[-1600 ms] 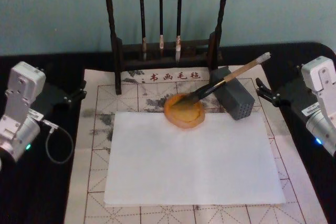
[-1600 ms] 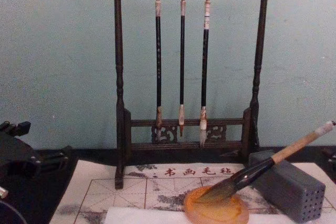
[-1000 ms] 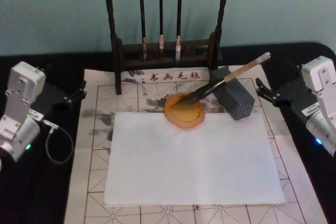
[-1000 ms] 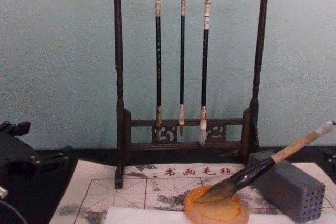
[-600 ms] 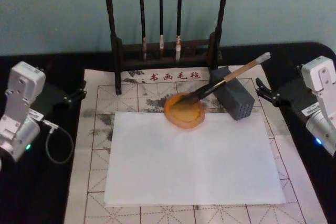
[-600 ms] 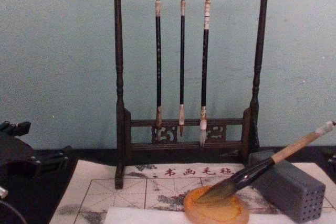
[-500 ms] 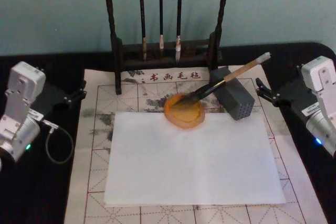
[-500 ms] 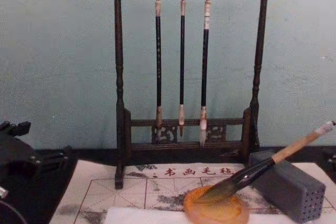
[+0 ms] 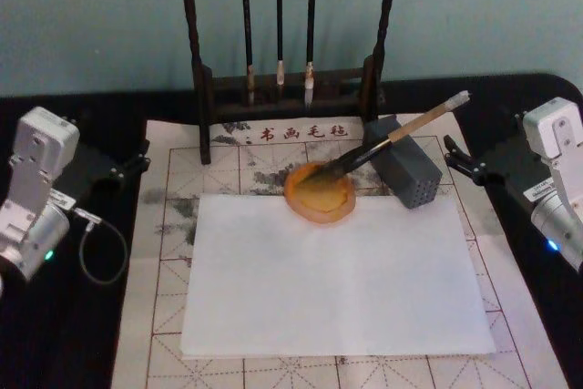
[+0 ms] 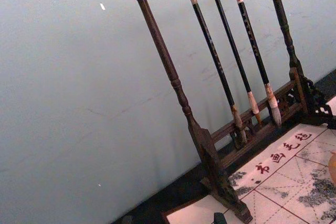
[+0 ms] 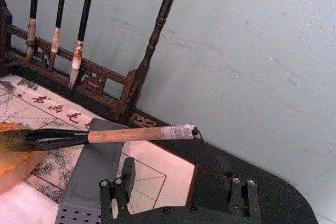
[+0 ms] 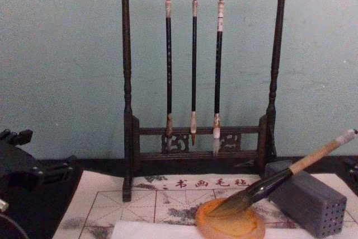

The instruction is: Pick up the brush from the inkstone, write on the paper, then place the brush back to its original position.

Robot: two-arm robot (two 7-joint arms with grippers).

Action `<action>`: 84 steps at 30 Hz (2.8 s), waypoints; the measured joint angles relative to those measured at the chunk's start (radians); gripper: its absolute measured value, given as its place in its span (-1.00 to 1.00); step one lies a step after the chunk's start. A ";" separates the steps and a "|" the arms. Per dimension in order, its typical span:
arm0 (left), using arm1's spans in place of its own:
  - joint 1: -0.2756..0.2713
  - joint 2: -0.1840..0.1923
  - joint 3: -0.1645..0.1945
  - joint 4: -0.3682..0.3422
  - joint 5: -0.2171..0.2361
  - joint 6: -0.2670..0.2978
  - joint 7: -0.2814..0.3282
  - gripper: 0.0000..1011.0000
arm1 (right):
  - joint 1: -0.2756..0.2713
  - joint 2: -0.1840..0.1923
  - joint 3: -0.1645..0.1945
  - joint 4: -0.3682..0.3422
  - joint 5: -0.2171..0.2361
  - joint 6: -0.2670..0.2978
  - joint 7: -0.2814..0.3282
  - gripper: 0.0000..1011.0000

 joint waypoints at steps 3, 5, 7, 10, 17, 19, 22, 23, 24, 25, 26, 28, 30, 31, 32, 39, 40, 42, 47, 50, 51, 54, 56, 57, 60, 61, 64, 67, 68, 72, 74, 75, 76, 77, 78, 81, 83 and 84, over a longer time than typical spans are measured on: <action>0.000 0.000 0.000 0.000 0.000 0.000 0.000 0.98 | 0.000 0.000 0.000 0.000 0.000 0.000 0.000 0.98; 0.000 0.000 0.000 0.000 0.000 0.000 0.000 0.98 | 0.000 0.000 0.000 0.000 0.000 0.000 0.000 0.98; 0.000 0.000 0.000 0.000 0.000 0.000 0.000 0.98 | 0.000 0.000 0.000 0.000 0.000 0.000 0.000 0.98; 0.000 0.000 0.000 0.000 0.000 0.000 0.000 0.98 | 0.000 0.000 0.000 0.000 0.000 0.000 0.000 0.98; 0.000 0.000 0.000 0.000 0.000 0.000 0.000 0.98 | 0.000 0.000 0.000 0.000 0.000 0.000 0.000 0.98; 0.000 0.000 0.000 0.000 0.000 0.000 0.000 0.98 | 0.000 0.000 0.000 0.000 0.000 0.000 0.000 0.98; 0.000 0.000 0.000 0.000 0.000 0.000 0.000 0.98 | 0.000 0.000 0.000 0.000 0.000 0.000 0.000 0.98; 0.000 0.000 0.000 0.000 0.000 0.000 0.000 0.98 | 0.000 0.000 0.000 0.000 0.000 0.000 0.000 0.98; 0.000 0.000 0.000 0.000 0.000 0.000 0.000 0.98 | 0.000 0.000 0.000 0.000 0.000 0.000 0.000 0.98; 0.000 0.000 0.000 0.000 0.000 0.000 0.000 0.98 | 0.000 0.000 0.000 0.000 0.000 0.000 0.000 0.98; 0.000 0.000 0.000 0.000 0.000 0.000 0.000 0.98 | 0.000 0.000 0.000 0.000 0.000 0.000 0.000 0.98; 0.000 0.000 0.000 0.000 0.000 0.000 0.000 0.98 | 0.000 0.000 0.000 0.000 0.000 0.000 0.000 0.98; 0.000 0.000 0.000 0.000 0.000 0.000 0.000 0.98 | 0.000 0.000 0.000 0.000 0.000 0.000 0.000 0.98; 0.000 0.000 0.000 0.000 0.000 0.000 0.000 0.98 | 0.000 0.000 0.000 0.000 0.000 0.000 0.000 0.98; 0.000 0.000 0.000 0.000 0.000 0.000 0.000 0.98 | 0.000 0.000 0.000 0.000 0.000 0.000 0.000 0.98; 0.000 0.000 0.000 0.000 0.000 0.000 0.000 0.98 | -0.001 -0.001 0.002 -0.001 0.000 0.000 0.002 0.98; 0.000 0.000 0.000 0.000 0.000 0.000 0.000 0.98 | -0.003 -0.001 0.006 -0.003 0.001 0.001 0.006 0.98; 0.000 0.000 0.000 0.000 0.000 0.000 0.000 0.98 | -0.010 -0.004 0.014 -0.011 0.011 0.006 0.019 0.98; 0.000 0.000 0.000 0.000 0.000 0.000 0.000 0.98 | -0.029 -0.010 0.039 -0.031 0.065 0.031 0.062 0.98; 0.000 0.000 0.000 0.000 0.000 0.000 0.000 0.98 | -0.043 -0.016 0.060 -0.042 0.117 0.060 0.100 0.98; 0.000 0.000 0.000 0.000 0.000 0.000 0.000 0.98 | -0.048 -0.021 0.069 -0.046 0.144 0.077 0.117 0.98; 0.000 0.000 0.000 0.000 0.000 0.000 0.000 0.98 | -0.056 -0.031 0.086 -0.051 0.191 0.106 0.144 0.98; 0.000 0.000 0.000 0.000 0.000 0.000 0.000 0.98 | -0.063 -0.045 0.105 -0.053 0.237 0.136 0.167 0.98; 0.000 0.000 0.000 0.000 0.000 0.000 0.000 0.98 | -0.065 -0.050 0.111 -0.054 0.252 0.145 0.175 0.98; 0.000 0.000 0.000 0.000 0.000 0.000 0.000 0.98 | -0.075 -0.071 0.137 -0.058 0.310 0.178 0.200 0.98; 0.000 0.000 0.000 0.000 0.000 0.000 0.000 0.98 | -0.077 -0.076 0.143 -0.059 0.325 0.187 0.204 0.98; 0.000 0.000 0.000 0.000 0.000 0.000 0.000 0.98 | -0.084 -0.099 0.168 -0.062 0.374 0.211 0.222 0.98; 0.000 0.000 0.000 0.000 0.000 0.000 0.000 0.98 | -0.088 -0.124 0.195 -0.063 0.428 0.237 0.241 0.98; 0.000 0.000 0.000 0.000 0.000 0.000 0.000 0.98 | -0.088 -0.130 0.203 -0.063 0.442 0.244 0.245 0.98; 0.000 0.000 0.000 0.000 0.000 0.000 0.000 0.98 | -0.087 -0.164 0.236 -0.057 0.509 0.286 0.255 0.98; 0.000 0.000 0.000 0.000 0.000 0.000 0.000 0.98 | -0.084 -0.180 0.250 -0.052 0.543 0.304 0.254 0.98; 0.000 0.000 0.000 0.000 0.000 0.000 0.000 0.98 | -0.080 -0.190 0.257 -0.047 0.567 0.317 0.250 0.98; 0.000 0.000 0.000 0.000 0.000 0.000 0.000 0.98 | -0.078 -0.195 0.259 -0.045 0.578 0.322 0.246 0.98; 0.000 0.000 0.000 0.000 0.000 0.000 0.000 0.98 | -0.076 -0.199 0.261 -0.043 0.586 0.326 0.243 0.98; 0.000 0.000 0.000 0.000 0.000 0.000 0.000 0.98 | -0.071 -0.207 0.265 -0.038 0.607 0.338 0.234 0.98; 0.000 0.000 0.000 0.000 0.000 0.000 0.000 0.98 | -0.062 -0.221 0.269 -0.028 0.639 0.351 0.221 0.98; 0.000 0.000 0.000 0.000 0.000 0.000 0.000 0.98 | -0.055 -0.228 0.270 -0.020 0.658 0.357 0.216 0.98; 0.000 0.000 0.000 0.000 0.000 0.000 0.000 0.98 | -0.052 -0.230 0.270 -0.018 0.665 0.359 0.213 0.98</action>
